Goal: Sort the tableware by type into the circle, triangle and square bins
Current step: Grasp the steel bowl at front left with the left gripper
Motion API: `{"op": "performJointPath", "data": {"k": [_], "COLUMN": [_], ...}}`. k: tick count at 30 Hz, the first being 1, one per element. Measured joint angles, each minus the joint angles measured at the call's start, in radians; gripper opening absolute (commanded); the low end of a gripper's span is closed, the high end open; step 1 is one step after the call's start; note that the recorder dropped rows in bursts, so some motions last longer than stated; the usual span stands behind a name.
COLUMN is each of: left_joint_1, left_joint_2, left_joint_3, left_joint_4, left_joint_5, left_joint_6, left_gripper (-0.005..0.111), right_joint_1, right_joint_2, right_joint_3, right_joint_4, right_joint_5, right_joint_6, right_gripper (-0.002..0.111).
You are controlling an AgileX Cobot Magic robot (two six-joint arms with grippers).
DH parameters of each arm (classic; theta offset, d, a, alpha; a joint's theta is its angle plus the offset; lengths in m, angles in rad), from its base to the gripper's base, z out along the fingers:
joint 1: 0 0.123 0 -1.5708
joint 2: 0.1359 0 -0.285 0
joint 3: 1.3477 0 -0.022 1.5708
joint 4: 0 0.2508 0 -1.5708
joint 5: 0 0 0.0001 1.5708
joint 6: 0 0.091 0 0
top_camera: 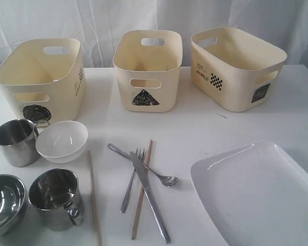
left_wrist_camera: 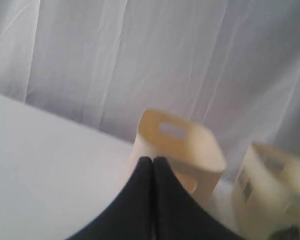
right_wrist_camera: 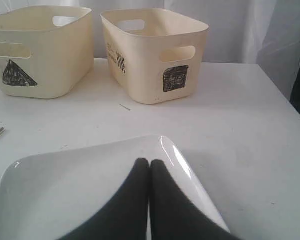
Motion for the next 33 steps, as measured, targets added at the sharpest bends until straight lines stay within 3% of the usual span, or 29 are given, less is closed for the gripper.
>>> {"op": "performJointPath", "data": {"k": [4,8,15,16,18,19,20,21,22,24,33], "left_joint_1": [0.0,0.0,0.0,0.0,0.0,0.0,0.0,0.0,0.0,0.0,0.0], "left_joint_2": [0.0,0.115,0.698,0.854,1.001,1.028,1.082,1.1,1.134,1.169,1.279], "left_joint_3": [-0.003,-0.135,-0.613,-0.708,-0.782,-0.788,-0.792,-0.79,-0.774,-0.743,-0.624], "left_joint_4": [-0.046,-0.124,-0.081,-0.079,-0.08,-0.086,-0.113,-0.129,-0.179,-0.22,-0.222], "left_joint_5": [-0.152,-0.064,0.677,0.842,0.974,0.998,1.033,1.04,1.045,1.028,0.731], "left_joint_6": [-0.062,0.023,0.469,0.526,0.557,0.57,0.611,0.628,0.681,0.759,0.857], "left_gripper": [0.0,0.0,0.0,0.0,0.009,0.023,0.03,0.047,0.056,0.065,0.064], "right_joint_1": [0.0,0.0,0.0,0.0,0.0,0.0,0.0,0.0,0.0,0.0,0.0], "right_joint_2": [0.0,0.0,0.0,0.0,0.0,0.0,0.0,0.0,0.0,0.0,0.0], "right_joint_3": [0.0,0.0,0.0,0.0,0.0,0.0,0.0,0.0,0.0,0.0,0.0], "right_joint_4": [0.0,0.0,0.0,0.0,0.0,0.0,0.0,0.0,0.0,0.0,0.0], "right_joint_5": [0.0,0.0,0.0,0.0,0.0,0.0,0.0,0.0,0.0,0.0,0.0], "right_joint_6": [0.0,0.0,0.0,0.0,0.0,0.0,0.0,0.0,0.0,0.0,0.0], "right_gripper": [0.0,0.0,0.0,0.0,0.0,0.0,0.0,0.0,0.0,0.0,0.0]}}
